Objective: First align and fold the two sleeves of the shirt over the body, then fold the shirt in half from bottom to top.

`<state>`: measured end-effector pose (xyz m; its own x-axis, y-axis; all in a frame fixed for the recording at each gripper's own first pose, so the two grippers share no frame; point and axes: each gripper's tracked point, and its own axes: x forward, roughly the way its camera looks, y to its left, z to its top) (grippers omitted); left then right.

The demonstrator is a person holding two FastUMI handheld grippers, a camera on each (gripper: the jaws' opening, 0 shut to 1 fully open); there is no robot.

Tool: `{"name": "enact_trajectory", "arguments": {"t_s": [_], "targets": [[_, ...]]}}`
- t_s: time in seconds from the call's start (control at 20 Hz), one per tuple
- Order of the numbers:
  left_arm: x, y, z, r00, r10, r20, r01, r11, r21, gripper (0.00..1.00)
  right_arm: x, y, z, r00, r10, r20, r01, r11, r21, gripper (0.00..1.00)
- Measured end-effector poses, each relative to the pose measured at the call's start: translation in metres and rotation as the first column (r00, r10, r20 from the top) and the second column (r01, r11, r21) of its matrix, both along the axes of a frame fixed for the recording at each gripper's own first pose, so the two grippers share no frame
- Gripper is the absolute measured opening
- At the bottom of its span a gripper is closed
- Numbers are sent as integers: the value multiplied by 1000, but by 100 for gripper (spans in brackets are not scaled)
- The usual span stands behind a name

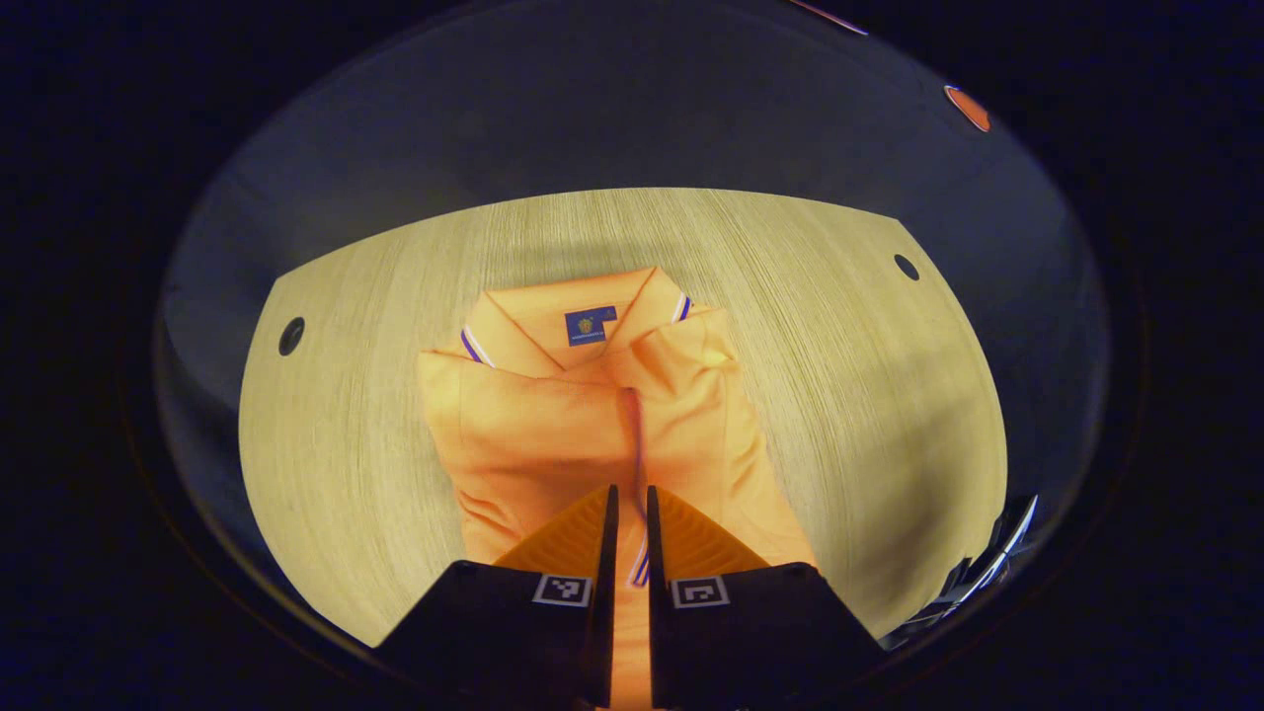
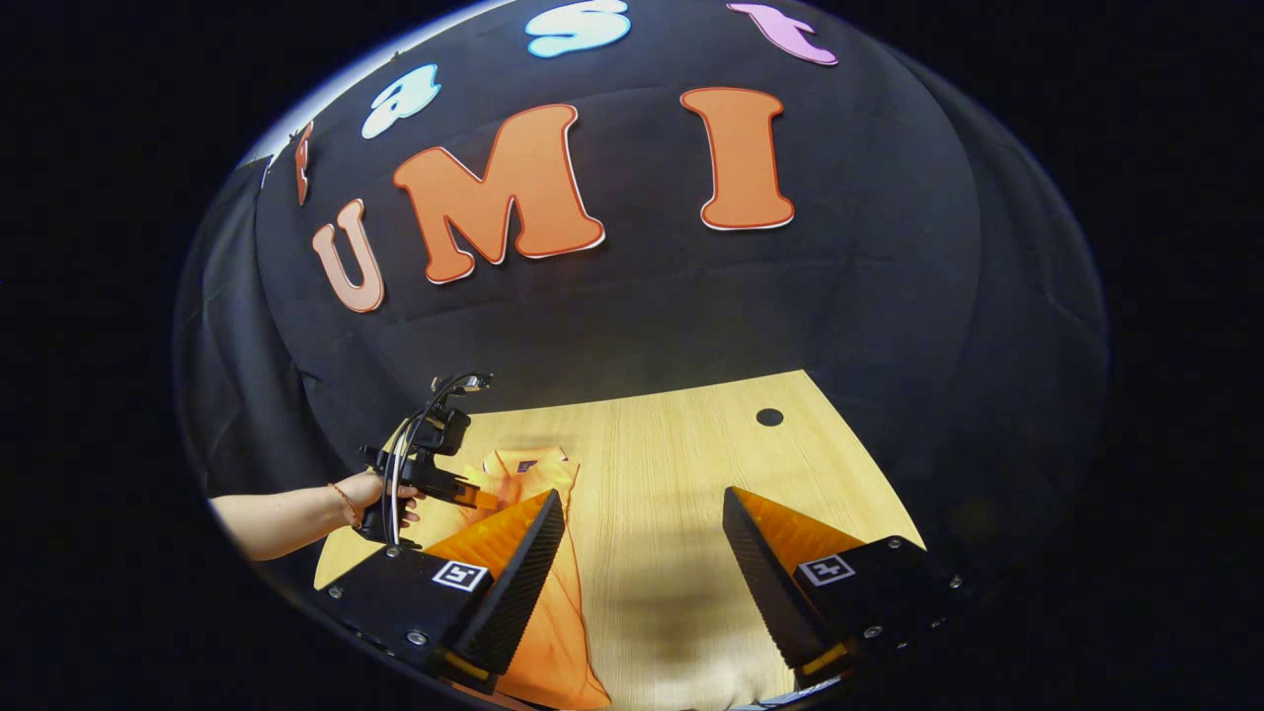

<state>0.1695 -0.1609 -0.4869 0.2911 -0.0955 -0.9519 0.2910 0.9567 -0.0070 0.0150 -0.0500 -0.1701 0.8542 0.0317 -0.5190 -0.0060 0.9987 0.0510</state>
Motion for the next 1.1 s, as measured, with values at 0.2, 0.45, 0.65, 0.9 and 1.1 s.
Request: {"name": "enact_trajectory", "arguments": {"t_s": [0.2, 0.45, 0.65, 0.9, 1.1], "targets": [[-4, 0, 3, 1000, 28, -4, -28, 999, -28, 100, 0, 4, -5, 1000, 6, -15, -6, 1000, 7, 99], [-6, 18, 26, 998, 31, 47, -30, 999, -22, 99, 5, 26, -12, 998, 53, -35, -53, 998, 19, 99], [-19, 31, 57, 994, 73, 82, -65, 994, -90, 99, 10, 54, -23, 992, 109, -64, -107, 994, 20, 99], [-50, 80, 86, 984, 112, 135, -101, 991, -83, 99, 12, 95, -40, 978, 178, -112, -176, 984, 27, 99], [-84, 119, 101, 974, 145, 176, -135, 989, -67, 99, 9, 119, -66, 959, 219, -181, -223, 975, -1, 99]]}}
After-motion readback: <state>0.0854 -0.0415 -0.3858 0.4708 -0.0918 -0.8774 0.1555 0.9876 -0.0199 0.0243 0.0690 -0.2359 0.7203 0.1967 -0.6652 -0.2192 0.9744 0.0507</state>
